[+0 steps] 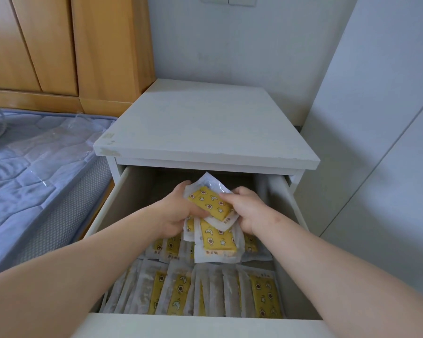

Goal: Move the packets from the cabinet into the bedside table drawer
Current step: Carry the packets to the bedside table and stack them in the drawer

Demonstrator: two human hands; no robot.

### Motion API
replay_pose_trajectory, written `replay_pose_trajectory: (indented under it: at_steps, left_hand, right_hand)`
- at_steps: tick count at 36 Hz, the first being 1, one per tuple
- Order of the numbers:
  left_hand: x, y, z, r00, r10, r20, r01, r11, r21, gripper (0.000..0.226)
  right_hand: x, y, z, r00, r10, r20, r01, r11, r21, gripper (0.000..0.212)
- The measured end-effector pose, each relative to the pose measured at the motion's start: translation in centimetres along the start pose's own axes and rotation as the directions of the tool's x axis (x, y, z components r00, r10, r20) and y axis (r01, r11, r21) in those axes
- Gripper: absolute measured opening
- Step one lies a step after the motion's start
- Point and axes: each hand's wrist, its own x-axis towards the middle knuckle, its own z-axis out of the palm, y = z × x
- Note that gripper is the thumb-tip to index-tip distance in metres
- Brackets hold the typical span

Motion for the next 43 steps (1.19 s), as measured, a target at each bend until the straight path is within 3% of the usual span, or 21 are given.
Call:
replay_pose_trajectory:
  at_steps: [4, 7, 12, 14, 17, 23, 29, 33, 37, 43]
  left_hand:
    - [-0.2, -0.3, 0.1, 1.000, 0.010, -0.015, -0.009, 1.000, 0.019, 0.094]
    - [-0.1, -0.5, -0.1, 0.992, 0.015, -0.127, -0.016, 1.000, -0.005, 0.089]
    - [0.0, -0.4, -1.2, 0.929, 0.072, -0.364, -0.113, 0.989, -0.091, 0.081]
    - [-0.1, -0.4, -1.4, 0.900, 0.118, -0.420, -0.157, 0.986, -0.061, 0.077]
    - [-0.4, -0.5, -1.3, 0.867, 0.192, -0.459, -0.201, 0.979, 0.030, 0.071]
    - [-1.1, -0.6, -0.8, 0.877, 0.207, -0.433, -0.174, 0.978, 0.115, 0.064]
    - [-1.4, -0.2, 0.3, 0.957, 0.123, -0.262, -0.085, 0.985, 0.151, 0.096]
    - [-0.7, -0.4, 1.9, 0.970, 0.090, -0.227, -0.042, 0.977, 0.208, 0.096]
    - [1.3, -1.0, 3.6, 0.966, 0.029, -0.257, 0.050, 0.954, 0.294, 0.092]
    - [4.1, -2.8, 7.2, 0.962, -0.038, -0.270, 0.163, 0.875, 0.456, 0.096]
  right_hand:
    - [0.1, 0.1, -0.1, 0.997, -0.017, -0.079, 0.028, 0.990, 0.137, 0.011]
    - [0.0, 0.0, -0.2, 0.995, -0.015, -0.101, 0.036, 0.979, 0.200, 0.010]
    - [-1.5, 0.1, -0.4, 0.991, 0.114, 0.073, -0.121, 0.989, 0.087, 0.010]
    - [-2.0, 0.3, -0.1, 0.974, 0.145, 0.172, -0.160, 0.984, 0.077, 0.016]
    - [-2.4, 0.5, 0.6, 0.967, 0.113, 0.230, -0.134, 0.988, 0.079, 0.008]
    - [-2.9, 0.3, 0.0, 0.987, -0.012, 0.158, 0.023, 0.998, -0.066, 0.012]
    - [-3.5, -0.5, -1.8, 0.993, -0.033, 0.112, 0.062, 0.961, -0.268, 0.011]
    - [-3.7, -0.9, -3.3, 0.995, -0.071, 0.071, 0.097, 0.867, -0.490, 0.004]
    - [-3.4, -0.7, -4.2, 0.972, -0.229, -0.046, 0.144, 0.744, -0.653, 0.040]
    - [-2.8, -0.3, -4.5, 0.956, -0.289, -0.058, 0.146, 0.634, -0.759, 0.043]
